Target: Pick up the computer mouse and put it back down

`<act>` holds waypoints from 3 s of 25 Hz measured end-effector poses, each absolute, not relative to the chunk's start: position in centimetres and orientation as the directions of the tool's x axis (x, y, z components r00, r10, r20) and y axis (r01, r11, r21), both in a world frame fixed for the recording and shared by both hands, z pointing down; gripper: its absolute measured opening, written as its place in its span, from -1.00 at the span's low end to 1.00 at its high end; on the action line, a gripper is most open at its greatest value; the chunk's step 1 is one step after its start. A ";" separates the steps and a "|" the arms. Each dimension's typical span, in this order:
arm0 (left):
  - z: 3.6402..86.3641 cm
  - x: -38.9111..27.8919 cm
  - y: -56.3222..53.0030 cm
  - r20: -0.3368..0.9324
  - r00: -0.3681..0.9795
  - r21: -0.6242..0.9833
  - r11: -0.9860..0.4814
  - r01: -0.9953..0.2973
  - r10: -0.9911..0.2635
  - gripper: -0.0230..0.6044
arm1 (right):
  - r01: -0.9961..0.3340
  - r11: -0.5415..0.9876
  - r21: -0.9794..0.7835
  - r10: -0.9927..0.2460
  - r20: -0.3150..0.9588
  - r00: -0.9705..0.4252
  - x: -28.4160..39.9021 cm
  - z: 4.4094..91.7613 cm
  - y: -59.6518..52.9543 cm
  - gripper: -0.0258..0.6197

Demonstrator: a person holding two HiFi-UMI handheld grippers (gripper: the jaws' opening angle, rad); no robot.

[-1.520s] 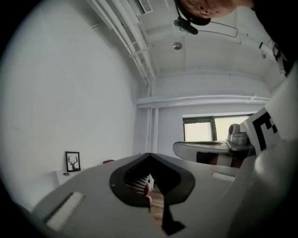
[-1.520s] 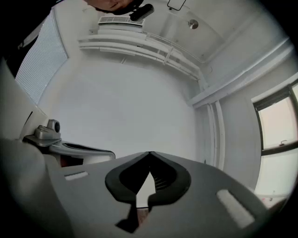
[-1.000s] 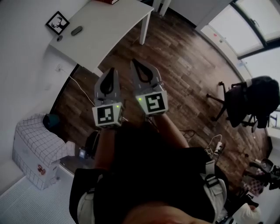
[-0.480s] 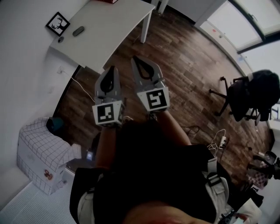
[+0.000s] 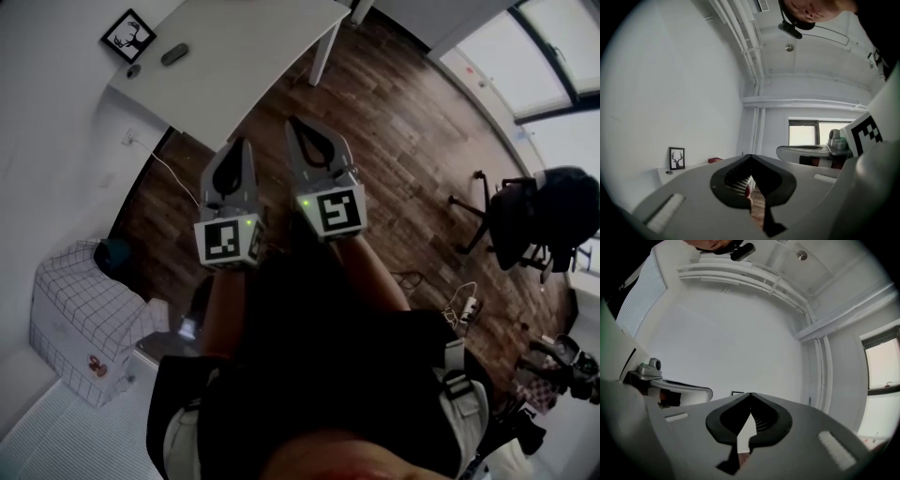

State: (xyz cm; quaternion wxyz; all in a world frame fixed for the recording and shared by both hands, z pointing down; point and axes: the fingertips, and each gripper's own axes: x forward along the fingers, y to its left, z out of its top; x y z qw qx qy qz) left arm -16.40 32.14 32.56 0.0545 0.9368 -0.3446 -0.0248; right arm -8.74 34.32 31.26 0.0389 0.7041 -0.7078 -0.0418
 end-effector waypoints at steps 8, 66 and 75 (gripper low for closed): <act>33.7 -12.9 24.0 0.042 0.709 0.076 -0.705 -0.705 -0.704 -0.93 | -0.992 0.105 0.072 -0.994 -0.006 -0.105 -5.2 32.2 25.9 -0.88; 48.4 -20.7 -12.3 0.279 0.603 -0.087 -0.645 -0.759 -0.747 -0.93 | -0.934 0.334 0.126 -0.910 0.302 -0.285 -13.8 43.2 -9.1 -0.88; 52.0 -18.9 -15.4 0.402 0.562 -0.205 -0.669 -0.714 -0.723 -0.93 | -0.937 0.338 0.082 -0.903 0.307 -0.299 -11.7 44.9 -10.9 -0.88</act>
